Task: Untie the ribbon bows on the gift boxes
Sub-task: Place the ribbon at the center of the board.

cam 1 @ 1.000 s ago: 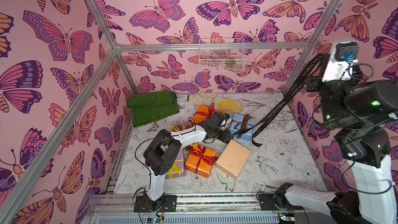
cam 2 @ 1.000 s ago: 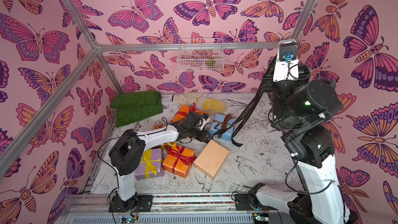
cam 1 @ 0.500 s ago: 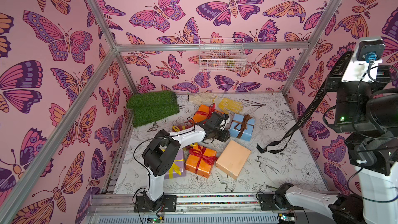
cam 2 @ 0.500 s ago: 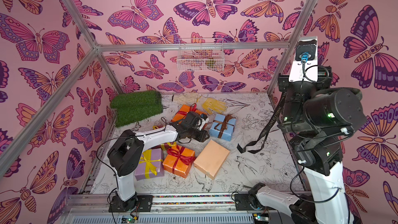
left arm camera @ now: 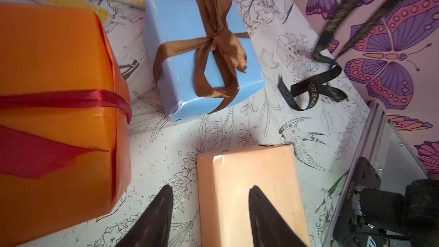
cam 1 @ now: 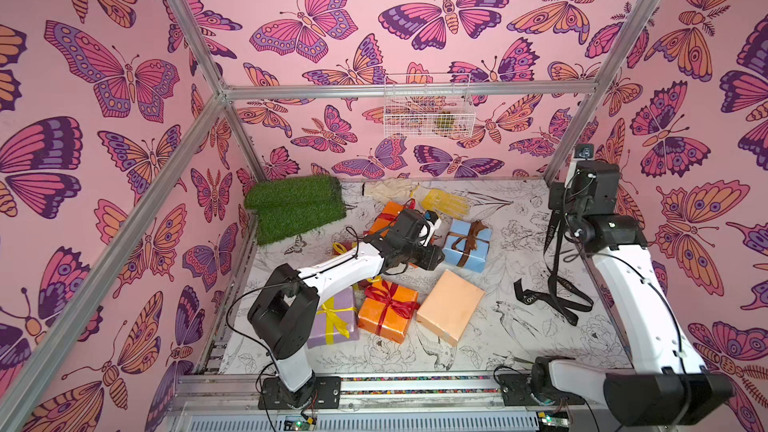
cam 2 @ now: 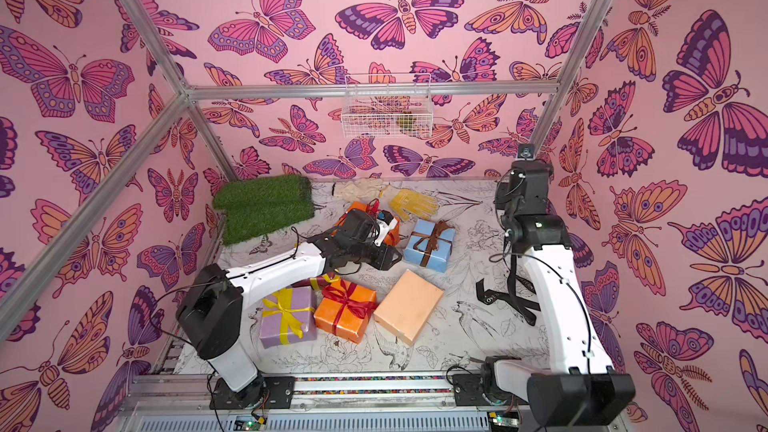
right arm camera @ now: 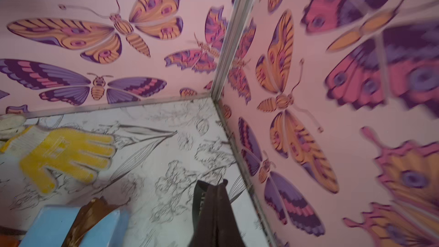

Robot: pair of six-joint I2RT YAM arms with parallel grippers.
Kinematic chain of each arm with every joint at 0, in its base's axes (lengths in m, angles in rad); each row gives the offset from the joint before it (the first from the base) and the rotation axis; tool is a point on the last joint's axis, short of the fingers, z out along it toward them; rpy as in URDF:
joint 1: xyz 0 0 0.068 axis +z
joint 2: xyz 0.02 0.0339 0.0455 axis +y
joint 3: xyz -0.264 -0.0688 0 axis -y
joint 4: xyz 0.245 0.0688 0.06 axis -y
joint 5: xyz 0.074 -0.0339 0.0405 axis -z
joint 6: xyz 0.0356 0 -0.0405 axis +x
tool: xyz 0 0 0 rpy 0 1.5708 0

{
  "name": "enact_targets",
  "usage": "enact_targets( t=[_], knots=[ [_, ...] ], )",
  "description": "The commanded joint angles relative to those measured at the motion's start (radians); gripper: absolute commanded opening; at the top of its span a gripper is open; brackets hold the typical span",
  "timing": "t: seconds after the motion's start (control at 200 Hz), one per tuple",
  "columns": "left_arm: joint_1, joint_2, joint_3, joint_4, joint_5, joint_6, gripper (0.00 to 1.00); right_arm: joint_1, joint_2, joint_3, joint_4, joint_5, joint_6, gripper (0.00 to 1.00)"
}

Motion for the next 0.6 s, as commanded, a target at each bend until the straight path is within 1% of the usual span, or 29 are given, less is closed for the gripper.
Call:
enact_targets(
  t=[0.0,0.115,0.22,0.306,0.446,0.596],
  knots=[
    [0.000,-0.024,-0.022,-0.021,0.003,0.007,0.55,-0.105,0.037,0.016,0.004,-0.277,0.145,0.00],
    [-0.006,-0.033,-0.024,-0.021,0.003,0.005,0.55,-0.164,0.137,0.004,0.002,-0.337,0.136,0.00],
    [-0.015,-0.036,-0.028,-0.022,0.009,0.007,0.55,-0.203,0.226,0.002,-0.014,-0.396,0.154,0.00],
    [-0.023,-0.036,-0.030,-0.024,0.005,0.008,0.55,-0.206,0.298,0.013,-0.026,-0.437,0.163,0.00],
    [-0.034,-0.041,-0.044,-0.027,-0.002,0.008,0.55,-0.206,0.486,0.098,-0.116,-0.516,0.168,0.00],
    [-0.045,-0.061,-0.070,-0.037,-0.014,0.008,0.55,-0.207,0.630,0.171,-0.188,-0.518,0.184,0.00]
  ],
)
